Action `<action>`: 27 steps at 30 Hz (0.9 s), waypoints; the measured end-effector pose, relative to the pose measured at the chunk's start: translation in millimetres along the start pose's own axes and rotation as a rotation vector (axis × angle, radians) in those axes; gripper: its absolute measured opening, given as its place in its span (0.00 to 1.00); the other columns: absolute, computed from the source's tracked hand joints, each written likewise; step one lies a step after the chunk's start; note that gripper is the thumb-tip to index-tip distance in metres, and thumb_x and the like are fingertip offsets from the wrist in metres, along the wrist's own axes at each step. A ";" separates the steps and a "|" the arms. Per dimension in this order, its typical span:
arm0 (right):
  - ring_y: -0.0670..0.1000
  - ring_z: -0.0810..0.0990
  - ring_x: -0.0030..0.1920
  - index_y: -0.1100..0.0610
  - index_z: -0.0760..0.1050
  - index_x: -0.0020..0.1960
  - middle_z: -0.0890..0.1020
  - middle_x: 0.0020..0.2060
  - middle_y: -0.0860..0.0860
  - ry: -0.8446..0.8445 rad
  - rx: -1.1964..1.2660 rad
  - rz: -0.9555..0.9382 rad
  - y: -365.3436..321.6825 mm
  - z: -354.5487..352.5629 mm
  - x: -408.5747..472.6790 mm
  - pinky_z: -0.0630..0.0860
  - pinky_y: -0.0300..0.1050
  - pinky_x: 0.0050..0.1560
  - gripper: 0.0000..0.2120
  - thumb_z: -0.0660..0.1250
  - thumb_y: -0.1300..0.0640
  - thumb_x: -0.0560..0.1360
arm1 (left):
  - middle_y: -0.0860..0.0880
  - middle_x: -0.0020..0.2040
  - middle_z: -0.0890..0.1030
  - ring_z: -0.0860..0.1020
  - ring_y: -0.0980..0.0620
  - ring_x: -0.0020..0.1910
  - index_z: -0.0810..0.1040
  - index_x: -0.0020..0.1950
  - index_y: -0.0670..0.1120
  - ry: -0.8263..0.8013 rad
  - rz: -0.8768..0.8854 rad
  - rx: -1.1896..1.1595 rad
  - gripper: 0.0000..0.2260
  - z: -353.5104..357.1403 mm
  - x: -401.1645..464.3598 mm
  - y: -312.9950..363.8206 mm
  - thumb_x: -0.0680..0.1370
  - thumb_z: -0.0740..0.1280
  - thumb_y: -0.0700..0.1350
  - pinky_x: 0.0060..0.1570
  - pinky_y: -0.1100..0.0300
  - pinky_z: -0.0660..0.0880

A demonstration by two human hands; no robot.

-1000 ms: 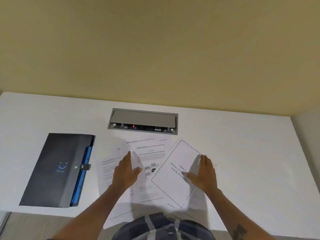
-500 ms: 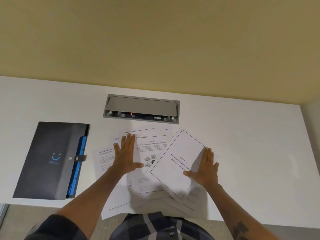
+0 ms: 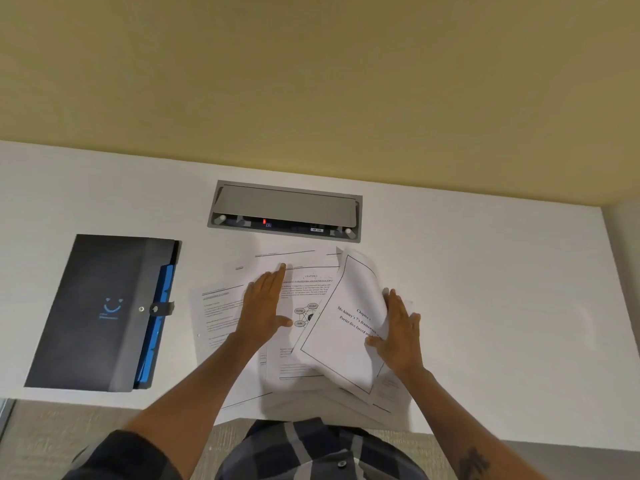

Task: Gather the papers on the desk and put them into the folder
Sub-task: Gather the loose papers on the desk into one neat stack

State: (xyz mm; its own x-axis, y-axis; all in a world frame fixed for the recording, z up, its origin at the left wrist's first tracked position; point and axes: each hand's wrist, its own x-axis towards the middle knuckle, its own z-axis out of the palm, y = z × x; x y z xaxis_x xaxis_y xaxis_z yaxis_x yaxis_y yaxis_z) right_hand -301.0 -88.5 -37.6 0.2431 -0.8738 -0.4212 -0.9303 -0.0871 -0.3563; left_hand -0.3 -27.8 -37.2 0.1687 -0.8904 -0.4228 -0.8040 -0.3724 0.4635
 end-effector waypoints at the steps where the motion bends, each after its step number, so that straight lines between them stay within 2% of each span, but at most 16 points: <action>1: 0.56 0.64 0.80 0.56 0.54 0.85 0.63 0.82 0.52 0.010 0.001 -0.007 -2.2 1.5 -0.8 0.59 0.55 0.75 0.54 0.82 0.55 0.68 | 0.46 0.82 0.62 0.59 0.43 0.81 0.49 0.84 0.48 0.006 0.000 -0.012 0.56 -0.1 0.1 0.6 0.66 0.81 0.56 0.79 0.43 0.58; 3: 0.56 0.66 0.79 0.54 0.54 0.85 0.69 0.79 0.52 0.027 0.020 0.005 -6.5 5.3 -2.9 0.62 0.55 0.77 0.54 0.82 0.55 0.68 | 0.45 0.80 0.64 0.61 0.43 0.79 0.51 0.83 0.47 0.010 -0.012 -0.045 0.55 -0.5 -0.2 3.6 0.66 0.82 0.52 0.77 0.45 0.62; 5: 0.56 0.68 0.77 0.51 0.53 0.85 0.74 0.74 0.53 0.016 0.041 0.029 -12.5 8.9 -4.9 0.65 0.54 0.76 0.54 0.82 0.54 0.69 | 0.44 0.81 0.62 0.60 0.41 0.80 0.52 0.83 0.47 0.028 -0.035 -0.086 0.55 0.3 -1.8 7.1 0.66 0.83 0.49 0.76 0.45 0.62; 9: 0.60 0.73 0.72 0.50 0.51 0.85 0.75 0.70 0.57 0.013 0.100 0.059 -24.0 13.2 -7.4 0.73 0.56 0.69 0.56 0.83 0.54 0.69 | 0.44 0.85 0.48 0.50 0.39 0.83 0.48 0.84 0.48 0.044 -0.097 -0.127 0.55 3.1 -3.4 9.2 0.67 0.82 0.48 0.78 0.40 0.58; 12: 0.58 0.72 0.72 0.51 0.50 0.85 0.76 0.71 0.54 0.022 0.078 0.033 -31.5 14.6 -9.7 0.73 0.55 0.67 0.56 0.83 0.55 0.69 | 0.45 0.85 0.44 0.47 0.40 0.84 0.44 0.84 0.46 0.006 -0.106 -0.066 0.56 3.4 -0.5 5.8 0.69 0.80 0.52 0.79 0.41 0.54; 14: 0.57 0.70 0.74 0.52 0.50 0.85 0.73 0.75 0.52 0.037 0.047 0.010 -35.7 14.8 -11.4 0.71 0.53 0.69 0.57 0.83 0.56 0.68 | 0.46 0.85 0.44 0.47 0.41 0.84 0.41 0.83 0.45 0.005 -0.085 -0.034 0.57 4.3 0.0 2.9 0.69 0.79 0.53 0.81 0.43 0.52; 17: 0.57 0.63 0.81 0.55 0.48 0.86 0.61 0.83 0.52 0.061 0.007 -0.028 -39.7 14.9 -14.8 0.64 0.54 0.78 0.59 0.84 0.56 0.68 | 0.46 0.85 0.48 0.49 0.41 0.84 0.41 0.83 0.43 0.028 -0.076 -0.018 0.58 5.5 -1.1 -0.9 0.69 0.79 0.55 0.81 0.43 0.52; 20: 0.57 0.57 0.84 0.56 0.45 0.86 0.52 0.86 0.52 0.061 -0.043 -0.028 -43.6 17.5 -17.1 0.58 0.58 0.83 0.61 0.84 0.54 0.68 | 0.45 0.84 0.53 0.52 0.41 0.83 0.42 0.83 0.44 0.051 -0.070 -0.013 0.59 5.3 -1.3 -3.9 0.68 0.80 0.56 0.81 0.43 0.52; 24: 0.57 0.55 0.85 0.58 0.45 0.86 0.49 0.86 0.53 0.050 -0.099 -0.014 -50.7 20.3 -16.8 0.55 0.63 0.83 0.62 0.84 0.51 0.67 | 0.45 0.83 0.57 0.54 0.40 0.82 0.42 0.83 0.46 0.067 -0.065 -0.015 0.58 6.0 -1.6 -7.4 0.68 0.79 0.57 0.81 0.42 0.51; 27: 0.57 0.53 0.85 0.59 0.43 0.86 0.48 0.86 0.54 0.046 -0.108 0.000 -53.8 20.4 -14.1 0.53 0.65 0.82 0.64 0.85 0.50 0.66 | 0.43 0.82 0.61 0.58 0.40 0.81 0.42 0.84 0.46 0.083 -0.064 0.003 0.57 6.6 -1.1 -10.1 0.69 0.78 0.58 0.80 0.44 0.54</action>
State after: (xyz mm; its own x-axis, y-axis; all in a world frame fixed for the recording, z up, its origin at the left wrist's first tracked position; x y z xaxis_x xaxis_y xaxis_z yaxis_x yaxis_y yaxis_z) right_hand -248.8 -61.7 -29.5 0.2328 -0.8945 -0.3817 -0.9550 -0.1361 -0.2636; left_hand 3.9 -21.3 -46.6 0.2665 -0.8832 -0.3859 -0.7916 -0.4290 0.4352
